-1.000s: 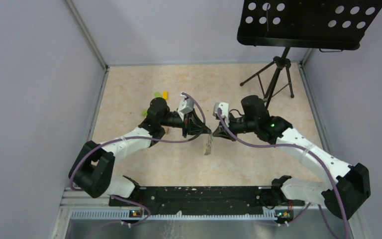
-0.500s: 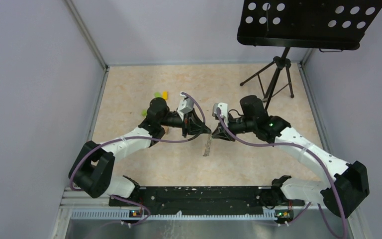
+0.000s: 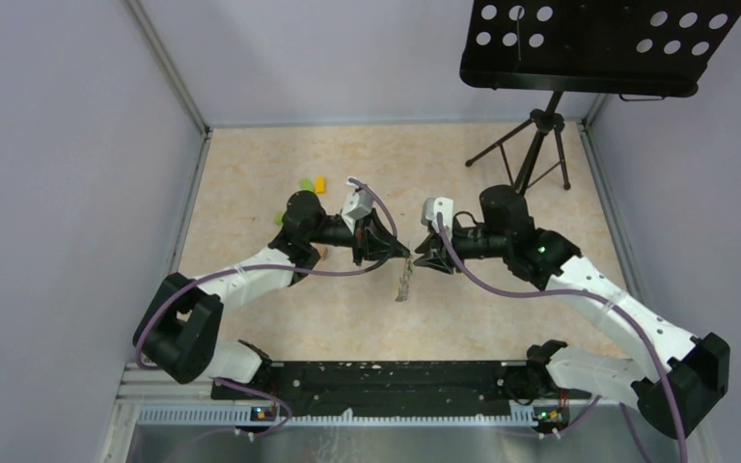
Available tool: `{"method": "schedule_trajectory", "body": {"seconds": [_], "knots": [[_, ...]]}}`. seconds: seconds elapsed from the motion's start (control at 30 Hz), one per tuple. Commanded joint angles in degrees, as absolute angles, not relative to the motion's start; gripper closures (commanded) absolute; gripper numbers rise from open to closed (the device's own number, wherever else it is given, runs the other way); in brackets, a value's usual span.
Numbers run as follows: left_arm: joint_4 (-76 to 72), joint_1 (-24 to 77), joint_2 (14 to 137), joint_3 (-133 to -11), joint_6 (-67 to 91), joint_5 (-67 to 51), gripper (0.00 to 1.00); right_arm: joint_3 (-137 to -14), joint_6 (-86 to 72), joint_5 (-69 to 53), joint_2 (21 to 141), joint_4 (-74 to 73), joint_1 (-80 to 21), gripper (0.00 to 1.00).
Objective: Put the keys on the keyring
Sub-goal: Adjust the key on the keyring.
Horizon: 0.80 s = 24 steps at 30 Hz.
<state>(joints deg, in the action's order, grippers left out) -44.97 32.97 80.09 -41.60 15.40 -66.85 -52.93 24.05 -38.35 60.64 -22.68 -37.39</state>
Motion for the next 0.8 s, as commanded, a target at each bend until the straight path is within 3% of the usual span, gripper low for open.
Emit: {"method": "schedule_trajectory", "body": {"seconds": [0.0, 0.77], "knots": [[-51.89, 32.96, 78.54, -40.93, 18.14, -67.93, 1.00, -54.44, 25.13, -39.23, 59.73, -19.65, -37.79, 0.72], [-55.96, 32.96, 79.10, -39.90, 20.82, -67.36, 1.00, -52.52, 23.86, -43.55, 62.27, -16.61, -37.79, 0.85]]}}
